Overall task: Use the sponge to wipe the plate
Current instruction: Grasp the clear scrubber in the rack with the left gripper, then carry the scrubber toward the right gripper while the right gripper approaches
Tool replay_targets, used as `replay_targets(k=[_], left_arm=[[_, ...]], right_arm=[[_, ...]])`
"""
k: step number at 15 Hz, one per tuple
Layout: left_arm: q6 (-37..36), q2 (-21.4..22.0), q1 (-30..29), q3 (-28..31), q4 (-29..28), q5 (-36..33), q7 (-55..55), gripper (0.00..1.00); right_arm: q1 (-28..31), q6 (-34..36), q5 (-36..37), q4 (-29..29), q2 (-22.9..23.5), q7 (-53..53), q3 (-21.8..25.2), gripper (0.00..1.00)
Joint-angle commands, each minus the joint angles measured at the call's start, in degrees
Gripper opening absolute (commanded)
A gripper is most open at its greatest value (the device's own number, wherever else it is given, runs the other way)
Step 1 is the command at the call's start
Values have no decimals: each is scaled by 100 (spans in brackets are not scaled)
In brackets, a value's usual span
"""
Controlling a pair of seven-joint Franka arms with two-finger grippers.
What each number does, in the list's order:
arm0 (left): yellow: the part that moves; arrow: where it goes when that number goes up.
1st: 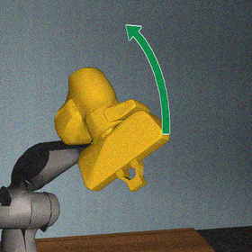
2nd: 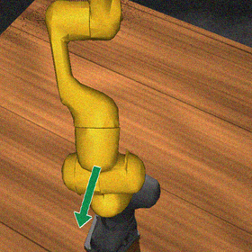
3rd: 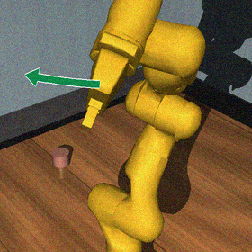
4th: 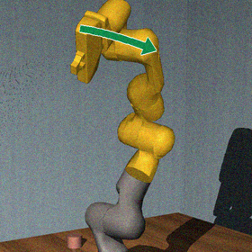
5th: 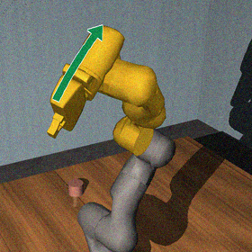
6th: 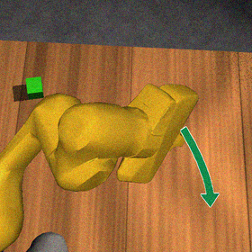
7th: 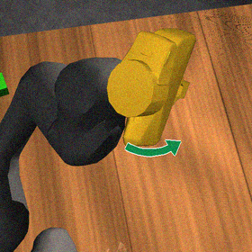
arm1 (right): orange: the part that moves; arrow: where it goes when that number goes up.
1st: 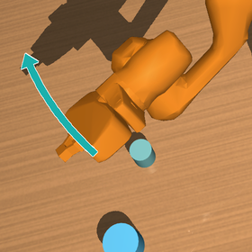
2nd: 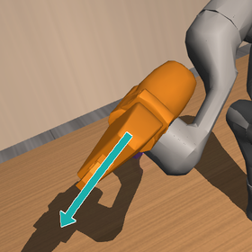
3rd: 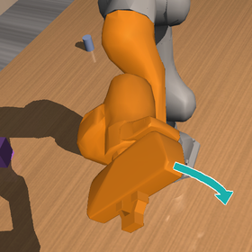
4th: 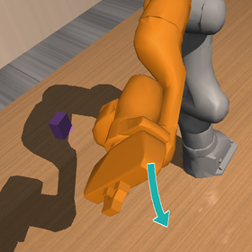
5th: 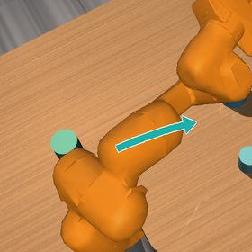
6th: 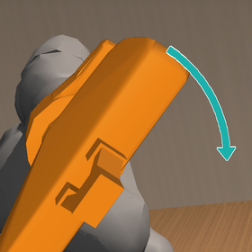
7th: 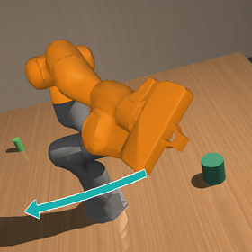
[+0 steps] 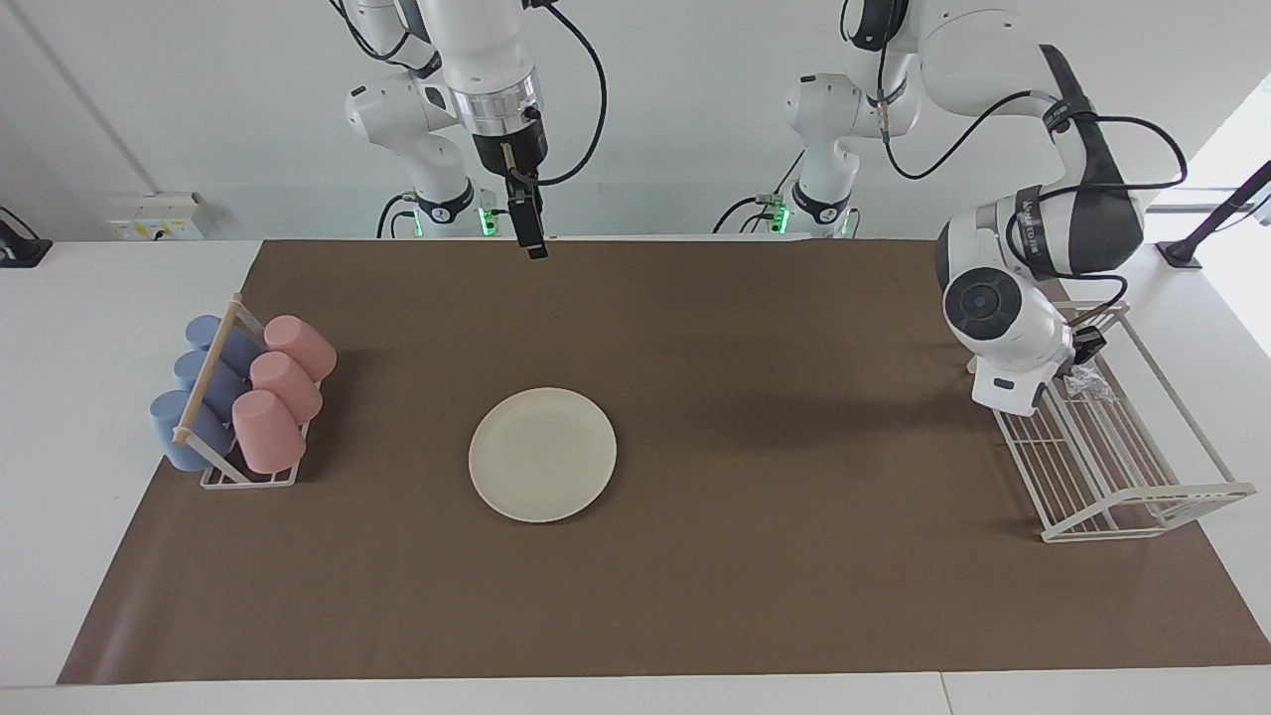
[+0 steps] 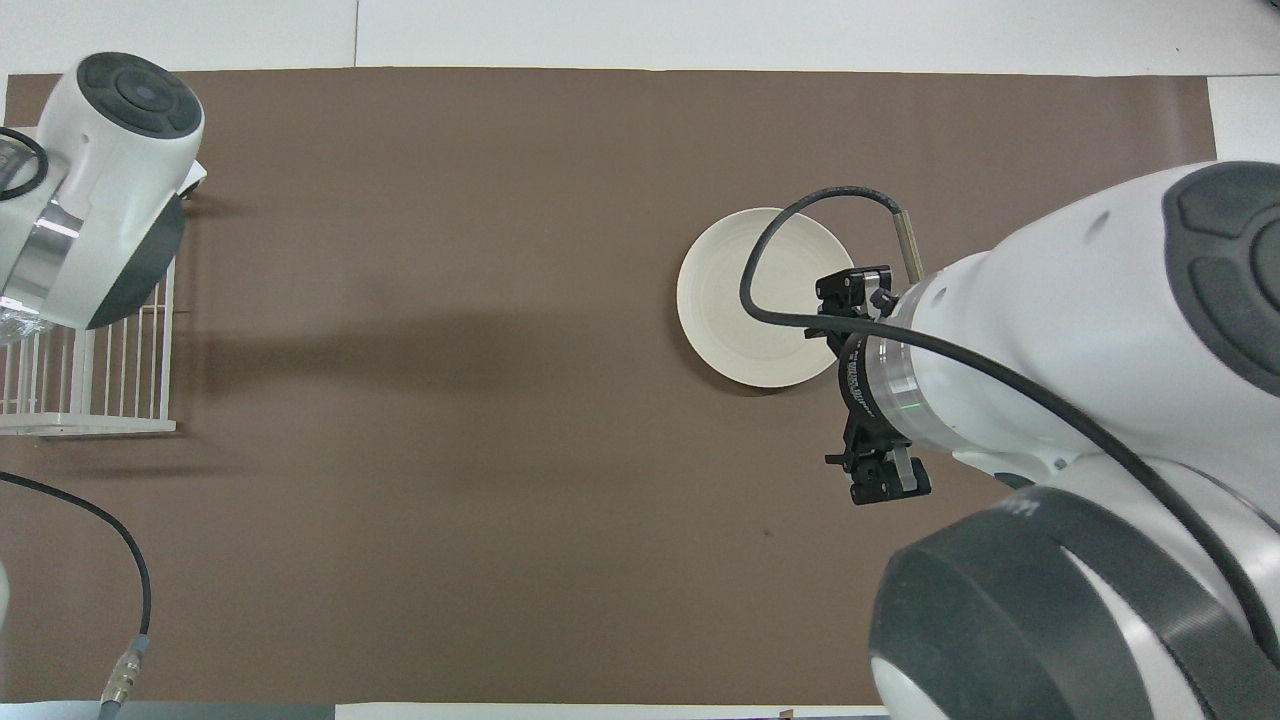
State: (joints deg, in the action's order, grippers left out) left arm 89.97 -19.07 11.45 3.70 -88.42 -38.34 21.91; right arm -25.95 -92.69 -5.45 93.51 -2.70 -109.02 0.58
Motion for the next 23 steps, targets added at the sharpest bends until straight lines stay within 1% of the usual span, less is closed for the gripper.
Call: replay_targets(k=[1,2,4,6,8,10,11,12,14,15,17,18,21,22,23], left_arm=[[-811,53,-20,43,955,1237,-20,0],[-997,62,-20,34,1193,1563,-20,0],[-1200,149,-81,69,1371,2563,-11,0],[-1175,465,-493,69,1380,3845,50,0],[-1183,562,-792,78,1380,4918,111,0],[-1157,606,-1012,78,1362,5842,418,0],[-1148,633,-1161,78,1319,6291,498,0],[-1122,755,-1285,69,1136,6808,507,0],[-790,1132,-1513,61,347,7794,472,0],[-579,1395,-1532,60,-188,8198,420,0],[-79,2018,-1532,60,-1426,9129,-314,0],[98,2309,-1523,60,-1972,9473,-693,0],[416,3161,-1436,52,-3537,10571,-1599,0],[416,3303,-1427,34,-3803,10880,-1794,0],[408,3401,-1296,25,-3962,11057,-1926,0]], right_arm=[[2,-65,-36,150,-135,-58,-5,100],[10,-65,-36,150,-135,-49,-5,100],[11,-57,-36,150,-135,-31,-5,100],[2,-48,-27,150,-135,-31,-5,100],[11,-48,-27,150,-135,-14,-5,100],[11,-39,-27,150,-135,-22,-5,100],[11,-39,-27,150,-135,-22,-5,100],[2,-39,-35,150,-143,-40,-14,100],[10,-56,-36,150,-143,-58,-14,100],[2,-65,-44,150,-144,-58,-14,100],[2,-92,-97,150,-135,-75,-40,100],[2,-109,-193,150,-135,-84,-49,100],[2,-284,-378,150,-135,-110,-49,100],[-16,-372,-378,150,-135,-197,-66,100],[-94,-495,-378,176,-135,-311,-127,100]])
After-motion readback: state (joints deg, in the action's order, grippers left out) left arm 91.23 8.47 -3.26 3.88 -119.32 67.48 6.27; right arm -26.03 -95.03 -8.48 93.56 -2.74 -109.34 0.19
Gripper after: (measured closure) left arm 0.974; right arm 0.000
